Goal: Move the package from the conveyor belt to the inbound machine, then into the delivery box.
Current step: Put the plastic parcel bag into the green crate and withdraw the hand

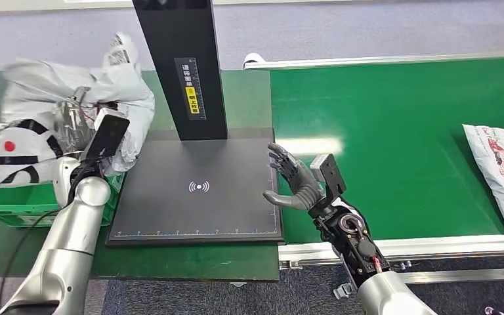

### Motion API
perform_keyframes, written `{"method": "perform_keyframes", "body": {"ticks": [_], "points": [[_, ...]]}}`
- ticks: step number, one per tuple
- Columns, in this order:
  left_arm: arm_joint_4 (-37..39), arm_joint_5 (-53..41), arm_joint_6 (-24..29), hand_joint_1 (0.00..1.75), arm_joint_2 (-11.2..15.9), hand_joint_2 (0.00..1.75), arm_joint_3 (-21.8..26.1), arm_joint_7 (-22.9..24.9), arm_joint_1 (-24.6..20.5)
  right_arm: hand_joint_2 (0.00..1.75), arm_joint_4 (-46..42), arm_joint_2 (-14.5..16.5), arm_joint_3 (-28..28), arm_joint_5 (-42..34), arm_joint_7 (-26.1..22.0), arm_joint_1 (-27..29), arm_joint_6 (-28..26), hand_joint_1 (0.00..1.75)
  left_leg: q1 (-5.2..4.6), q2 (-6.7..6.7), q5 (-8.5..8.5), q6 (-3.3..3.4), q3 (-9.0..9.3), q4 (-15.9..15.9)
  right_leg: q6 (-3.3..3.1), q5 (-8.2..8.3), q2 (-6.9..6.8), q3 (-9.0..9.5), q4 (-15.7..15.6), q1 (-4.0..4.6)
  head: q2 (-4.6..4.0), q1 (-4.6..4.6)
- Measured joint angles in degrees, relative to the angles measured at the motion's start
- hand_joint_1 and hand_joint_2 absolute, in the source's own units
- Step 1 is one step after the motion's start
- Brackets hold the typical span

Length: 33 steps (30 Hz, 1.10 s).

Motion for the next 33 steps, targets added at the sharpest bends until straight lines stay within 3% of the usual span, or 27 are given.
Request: {"method": "perform_keyframes", "body": {"ticks": [2,8,9,10,13,14,16,22,27,33], "points": [[6.2,4.0,-3.3,1.75,1.2,1.75,0.0,0.0,-1.7,1.75,0.3,0.1,0.8,0.6,0.2,-0.6,0.8,0.00,-0.01,0.09,0.00,0.00,0.00,0.0,0.00,0.01,0.08,-0.02,0.0,0.00,-0.01,0.00],[18.0,7.8,-2.0,1.75,3.9,1.75,0.3,-0.4,-3.2,1.75,0.9,0.3,3.0,1.7,1.2,-1.4,1.0,0.00,0.00,0.08,-0.01,-0.01,0.00,0.0,0.00,0.00,0.11,-0.05,0.0,0.00,0.00,-0.01],[18.7,9.1,-3.0,1.68,4.0,1.75,0.6,-0.7,-3.2,1.75,0.9,0.3,3.2,1.8,1.2,-1.4,1.0,0.00,0.00,0.08,-0.02,-0.01,-0.01,0.0,0.00,0.00,0.10,-0.05,0.0,0.00,-0.01,-0.01],[19.1,11.1,-4.7,1.45,4.0,1.75,1.1,-1.2,-3.2,1.75,0.9,0.3,3.4,2.0,1.3,-1.5,1.0,0.00,0.00,0.08,-0.02,-0.01,-0.01,0.0,0.00,0.00,0.11,-0.05,0.0,0.00,-0.01,0.00],[19.5,19.1,-10.4,0.21,3.9,1.75,3.7,-3.3,-3.1,1.75,0.9,0.3,3.9,2.5,1.6,-1.5,0.9,0.00,0.00,0.09,-0.02,-0.01,0.01,0.0,0.00,0.00,0.11,-0.04,0.0,0.00,0.00,-0.01],[19.5,21.0,-10.5,0.00,3.9,1.75,4.7,-4.3,-3.1,1.75,0.9,0.3,4.0,2.6,1.7,-1.5,0.9,0.00,0.00,0.08,-0.02,-0.01,0.02,0.0,0.00,0.00,0.10,-0.03,0.0,0.00,-0.01,0.00],[19.2,22.8,-6.4,0.00,3.7,1.75,6.3,-7.0,-2.6,1.75,0.9,0.3,4.2,2.7,1.7,-1.4,0.8,0.00,0.00,0.10,-0.02,-0.01,0.03,0.0,-0.01,0.00,0.11,-0.01,0.0,0.00,-0.01,-0.01],[11.4,23.4,14.5,0.00,2.6,1.75,9.9,-19.7,1.4,1.75,0.8,0.3,4.6,2.7,1.7,-1.2,0.3,0.00,0.00,0.12,-0.02,-0.01,0.03,0.0,0.00,0.00,0.11,-0.05,0.0,0.00,0.00,-0.01],[-5.1,14.2,16.2,0.00,-1.4,1.75,14.8,-22.0,6.8,1.75,0.8,0.5,4.8,2.6,1.7,-1.2,-0.4,0.00,0.00,0.11,-0.04,0.00,-0.04,0.0,0.01,-0.03,0.11,-0.08,0.0,0.00,-0.01,0.00],[-17.6,14.1,16.2,0.00,-5.4,1.75,17.5,-22.0,9.8,1.75,0.8,0.5,5.0,2.6,1.3,-0.8,-0.8,0.00,-0.01,0.08,-0.05,0.01,-0.01,0.0,0.02,-0.02,0.10,-0.05,0.0,-0.01,-0.01,-0.01]]}}
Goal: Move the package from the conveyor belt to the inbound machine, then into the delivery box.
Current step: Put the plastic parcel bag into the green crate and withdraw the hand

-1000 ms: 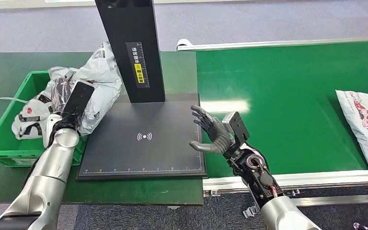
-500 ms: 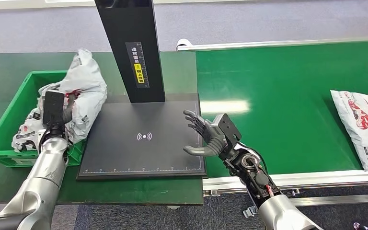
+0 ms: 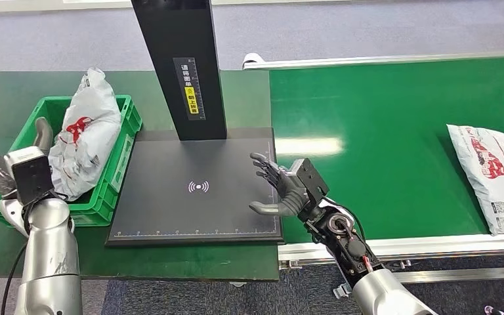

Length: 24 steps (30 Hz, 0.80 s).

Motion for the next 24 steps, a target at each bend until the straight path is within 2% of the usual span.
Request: {"method": "perform_keyframes", "body": {"ticks": [6,10,12,14,19,21,24], "points": [[-4.2,6.4,0.0,0.00,-1.1,1.75,-1.5,0.0,2.0,1.75,0.0,-0.1,0.1,0.1,-0.3,0.1,-0.3,0.00,0.01,0.00,0.01,-0.01,0.03,0.0,0.00,0.00,0.00,0.00,0.0,0.01,0.00,0.00],[-5.9,14.9,-0.5,0.00,-0.7,1.75,-5.7,0.0,3.4,1.75,0.0,-0.4,0.1,0.1,-0.4,0.2,-0.6,0.00,0.01,-0.01,0.00,-0.01,0.01,0.0,0.00,0.00,0.00,-0.01,0.0,0.00,0.00,0.01],[-6.2,19.5,-3.5,0.00,-0.2,1.75,-9.1,0.1,4.3,1.75,-0.2,-0.5,0.0,-0.2,-0.7,0.4,-1.1,0.00,-0.01,-0.03,0.00,0.00,0.01,0.0,0.00,0.00,-0.01,-0.01,0.0,-0.01,0.01,0.01],[-6.3,24.2,-10.8,0.00,0.5,1.75,-13.4,0.8,5.4,1.75,-0.6,-0.6,-0.4,-0.7,-1.0,0.6,-1.7,0.00,-0.02,-0.04,0.00,0.00,-0.01,0.0,0.01,0.00,-0.03,0.00,0.0,-0.02,0.01,0.00],[-6.0,31.7,-34.6,0.00,2.2,1.75,-22.4,5.3,8.4,1.75,-1.2,-0.6,-1.9,-2.6,-1.5,0.5,-2.4,0.00,-0.03,0.02,0.00,0.00,-0.01,0.0,0.01,0.01,-0.02,0.01,0.0,-0.03,0.00,0.00],[-5.8,32.5,-41.1,0.00,2.7,1.75,-24.9,5.3,9.9,1.75,-1.2,-0.5,-2.6,-3.1,-1.5,0.2,-2.4,0.00,-0.03,0.02,-0.01,0.00,-0.01,0.0,0.01,0.01,-0.01,-0.01,0.0,-0.03,0.00,-0.01],[-5.8,32.8,-48.2,0.00,3.1,1.75,-27.3,5.5,11.5,1.75,-1.2,-0.1,-3.3,-3.6,-1.6,-0.2,-2.2,0.00,-0.02,0.00,-0.01,0.00,-0.01,0.0,0.01,0.00,-0.02,-0.03,0.0,-0.02,0.01,-0.01]]}}
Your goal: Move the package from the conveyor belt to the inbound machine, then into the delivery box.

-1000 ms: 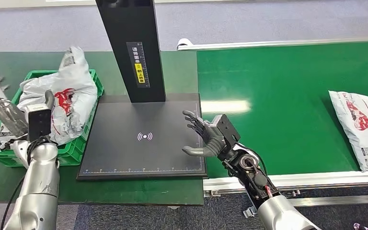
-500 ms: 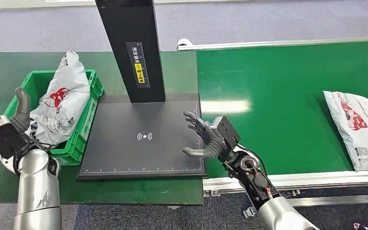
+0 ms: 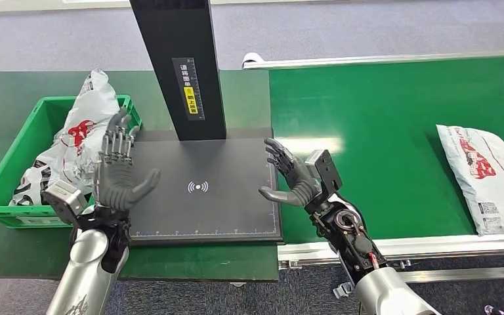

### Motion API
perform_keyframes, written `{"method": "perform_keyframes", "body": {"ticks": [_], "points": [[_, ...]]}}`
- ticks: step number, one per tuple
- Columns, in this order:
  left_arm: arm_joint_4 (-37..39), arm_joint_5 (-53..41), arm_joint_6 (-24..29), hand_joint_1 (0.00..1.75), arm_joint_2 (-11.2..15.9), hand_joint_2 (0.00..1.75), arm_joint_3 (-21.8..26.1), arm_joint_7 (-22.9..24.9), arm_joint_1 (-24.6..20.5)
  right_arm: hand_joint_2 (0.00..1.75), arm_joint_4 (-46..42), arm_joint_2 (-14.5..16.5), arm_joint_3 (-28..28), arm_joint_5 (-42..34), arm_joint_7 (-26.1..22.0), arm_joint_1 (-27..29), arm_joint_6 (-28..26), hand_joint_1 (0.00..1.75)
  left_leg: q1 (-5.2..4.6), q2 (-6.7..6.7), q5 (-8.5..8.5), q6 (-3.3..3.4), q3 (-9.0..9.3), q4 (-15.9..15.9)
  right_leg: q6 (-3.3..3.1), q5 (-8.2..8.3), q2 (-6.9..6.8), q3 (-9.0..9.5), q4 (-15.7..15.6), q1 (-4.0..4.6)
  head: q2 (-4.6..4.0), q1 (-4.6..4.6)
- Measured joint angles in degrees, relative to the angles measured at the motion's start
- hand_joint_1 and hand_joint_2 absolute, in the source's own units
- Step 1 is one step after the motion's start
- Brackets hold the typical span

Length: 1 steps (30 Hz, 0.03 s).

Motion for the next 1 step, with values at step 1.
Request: {"method": "perform_keyframes", "body": {"ticks": [1], "points": [[0.0,0.1,-1.2,0.00,0.1,1.75,-0.3,0.1,0.2,1.75,0.0,0.1,-0.1,0.0,0.0,0.0,0.1,0.00,0.00,-0.01,0.00,0.00,0.00,0.0,0.00,0.00,0.00,0.00,0.0,0.00,0.00,0.01]]}}
